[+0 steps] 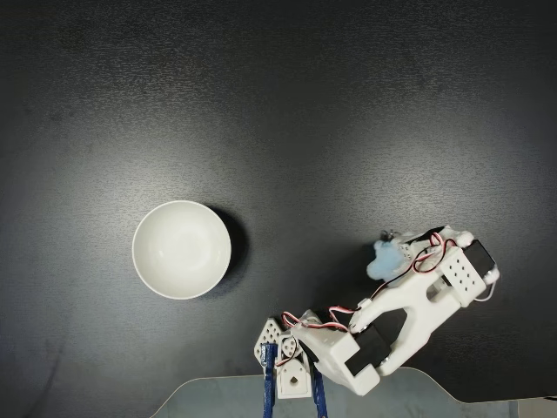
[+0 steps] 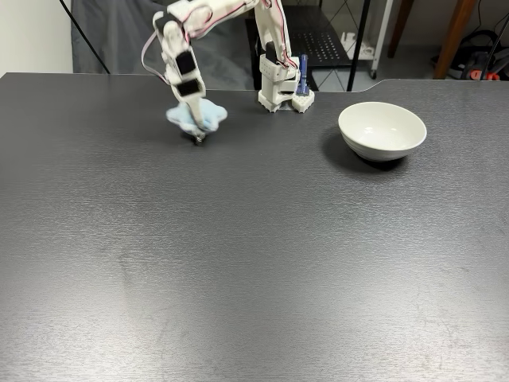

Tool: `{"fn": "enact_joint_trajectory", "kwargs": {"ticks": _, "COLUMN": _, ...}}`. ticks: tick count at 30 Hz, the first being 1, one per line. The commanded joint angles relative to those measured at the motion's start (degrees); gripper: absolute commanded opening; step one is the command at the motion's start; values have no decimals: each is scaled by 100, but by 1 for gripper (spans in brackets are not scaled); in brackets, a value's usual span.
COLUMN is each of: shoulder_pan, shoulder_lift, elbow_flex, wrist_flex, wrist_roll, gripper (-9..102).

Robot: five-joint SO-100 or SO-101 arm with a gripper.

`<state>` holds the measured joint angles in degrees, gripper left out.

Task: Grasp a skyblue doll and put it in the white bowl.

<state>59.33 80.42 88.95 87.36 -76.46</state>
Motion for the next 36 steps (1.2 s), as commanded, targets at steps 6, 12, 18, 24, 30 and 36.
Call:
{"fn": "enact_joint_trajectory", "kwargs": {"ticks": 6, "shoulder_pan": 9, "shoulder_lift": 1230, "elbow_flex": -1160, "wrist_flex": 176, "wrist_roll": 1107, "gripper": -1}}
{"fn": "enact_joint_trajectory", "kwargs": {"ticks": 12, "shoulder_pan": -26, "shoulder_lift": 2479, "elbow_flex": -1775, "wrist_flex": 1389, "wrist_roll": 1600, "gripper": -1}}
{"fn": "enact_joint_trajectory", "kwargs": {"ticks": 18, "shoulder_pan": -97, "shoulder_lift": 3313, "elbow_flex": -1828, "wrist_flex": 1424, "wrist_roll": 2021, "gripper": -1}}
{"fn": "enact_joint_trajectory", "kwargs": {"ticks": 24, "shoulder_pan": -1020, "shoulder_lift": 3349, "elbow_flex": -1837, "wrist_flex": 1424, "wrist_roll": 2030, "gripper": -1}}
{"fn": "enact_joint_trajectory", "kwargs": {"ticks": 30, "shoulder_pan": -3217, "shoulder_lift": 3929, "elbow_flex": -1837, "wrist_flex": 1424, "wrist_roll": 2522, "gripper": -1}}
{"fn": "enact_joint_trajectory", "kwargs": {"ticks": 36, "shoulder_pan": -5854, "shoulder_lift": 4263, "elbow_flex": -1828, "wrist_flex": 1424, "wrist_roll": 3357, "gripper": -1}}
